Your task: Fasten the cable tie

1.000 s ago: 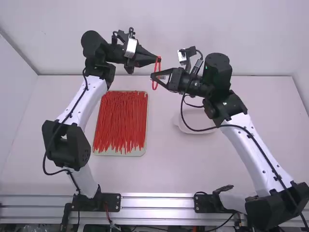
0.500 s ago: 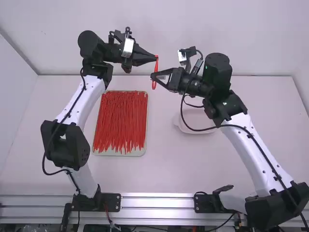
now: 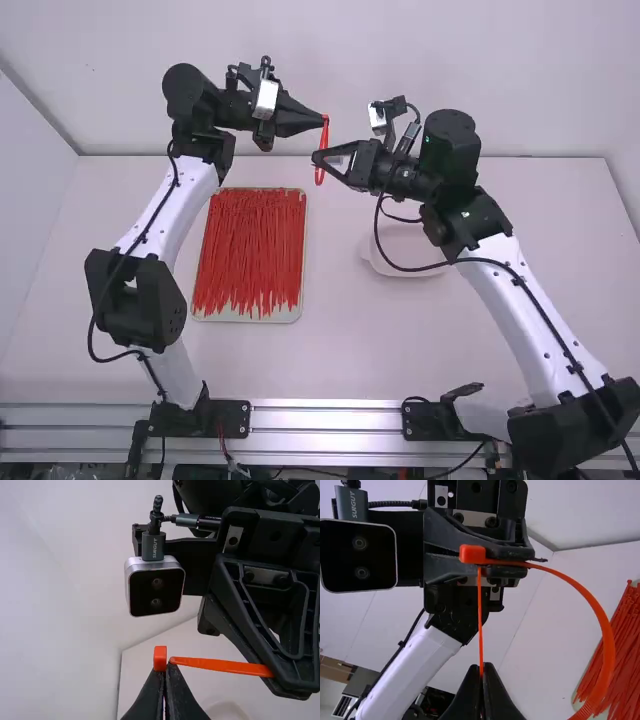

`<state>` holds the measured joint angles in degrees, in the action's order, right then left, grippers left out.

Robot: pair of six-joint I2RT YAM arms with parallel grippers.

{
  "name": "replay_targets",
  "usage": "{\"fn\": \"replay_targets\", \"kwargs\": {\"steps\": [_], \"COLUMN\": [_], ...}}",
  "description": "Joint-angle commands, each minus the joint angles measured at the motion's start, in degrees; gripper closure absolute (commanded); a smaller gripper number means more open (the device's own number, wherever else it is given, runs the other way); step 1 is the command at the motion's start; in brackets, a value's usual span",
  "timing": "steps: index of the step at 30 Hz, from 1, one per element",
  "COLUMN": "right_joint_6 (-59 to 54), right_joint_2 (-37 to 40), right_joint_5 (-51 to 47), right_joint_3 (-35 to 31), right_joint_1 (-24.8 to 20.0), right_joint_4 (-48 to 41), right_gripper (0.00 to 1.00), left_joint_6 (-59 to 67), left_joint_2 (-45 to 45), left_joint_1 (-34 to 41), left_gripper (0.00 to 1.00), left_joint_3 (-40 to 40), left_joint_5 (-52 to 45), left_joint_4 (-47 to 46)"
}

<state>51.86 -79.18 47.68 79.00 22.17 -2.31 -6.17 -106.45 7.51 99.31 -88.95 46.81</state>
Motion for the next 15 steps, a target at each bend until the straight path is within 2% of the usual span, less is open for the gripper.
{"fn": "replay_targets", "kwargs": {"steps": [1,15], "right_joint_6": [-0.63,-2.38], "right_joint_2": [-0.24,-0.24], "right_joint_5": [0.5,0.26], "right_joint_3": [-0.33,-0.33], "right_joint_1": [0.04,-0.2], "right_joint_4": [0.44,0.42], "right_gripper": [1.0,1.0], "left_joint_6": [0.02,0.02], "left_joint_2": [-0.22,-0.22], "left_joint_1": [0.35,0.74], "left_gripper": [0.98,0.98], "left_joint_3": [-0.37,-0.37], "left_joint_5": [-0.66,-0.66], "left_joint_4": [0.42,0.28]}}
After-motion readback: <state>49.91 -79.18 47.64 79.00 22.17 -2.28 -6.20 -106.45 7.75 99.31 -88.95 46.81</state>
